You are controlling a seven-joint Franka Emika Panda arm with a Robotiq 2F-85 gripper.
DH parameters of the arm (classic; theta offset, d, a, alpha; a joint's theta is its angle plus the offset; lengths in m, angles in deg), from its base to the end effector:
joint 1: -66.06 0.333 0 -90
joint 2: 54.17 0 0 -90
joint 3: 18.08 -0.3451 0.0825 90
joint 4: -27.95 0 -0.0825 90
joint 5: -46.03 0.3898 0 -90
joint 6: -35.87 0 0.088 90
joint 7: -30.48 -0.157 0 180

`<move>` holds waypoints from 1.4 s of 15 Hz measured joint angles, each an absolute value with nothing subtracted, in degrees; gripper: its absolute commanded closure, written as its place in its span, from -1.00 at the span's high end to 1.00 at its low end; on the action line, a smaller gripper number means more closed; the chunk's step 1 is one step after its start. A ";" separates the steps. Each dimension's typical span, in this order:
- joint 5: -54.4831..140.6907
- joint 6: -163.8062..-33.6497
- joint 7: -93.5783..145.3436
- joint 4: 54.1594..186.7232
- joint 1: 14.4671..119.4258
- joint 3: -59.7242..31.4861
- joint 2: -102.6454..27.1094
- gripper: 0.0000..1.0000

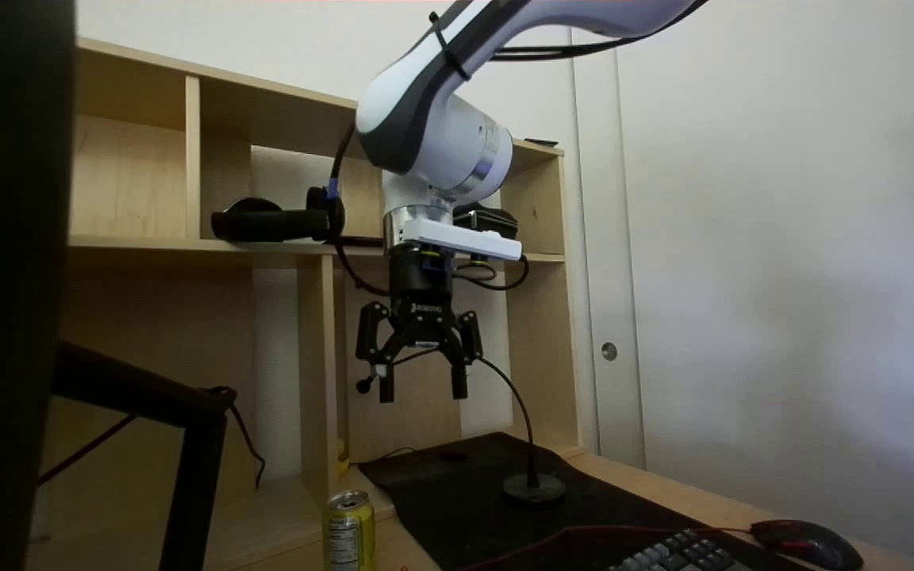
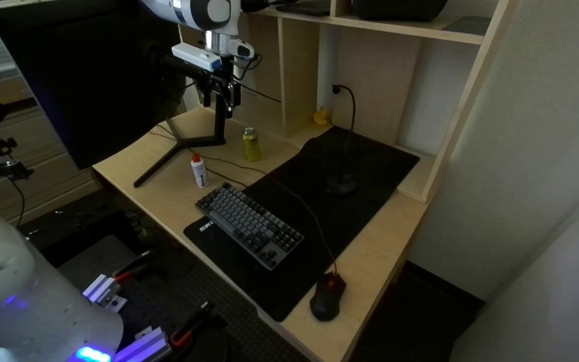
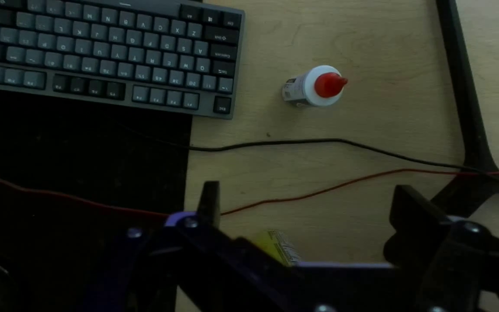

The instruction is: Move the soda can to the right hand side of the table

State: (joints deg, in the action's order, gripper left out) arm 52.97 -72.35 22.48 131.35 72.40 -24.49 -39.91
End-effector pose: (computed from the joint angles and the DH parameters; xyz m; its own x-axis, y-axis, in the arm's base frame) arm 0.5924 0.1459 0.3720 0.9822 0.0439 -0.1826 0.0240 -0.9936 -0.1100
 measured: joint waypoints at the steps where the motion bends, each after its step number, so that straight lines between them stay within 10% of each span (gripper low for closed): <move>1: 53.70 -73.83 22.26 130.62 72.45 -24.52 -38.10 1.00; 21: 53.41 -98.28 11.78 120.87 75.82 -23.01 -19.62 1.00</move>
State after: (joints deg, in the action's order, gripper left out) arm 53.41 -98.28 11.78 120.87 75.82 -23.01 -19.62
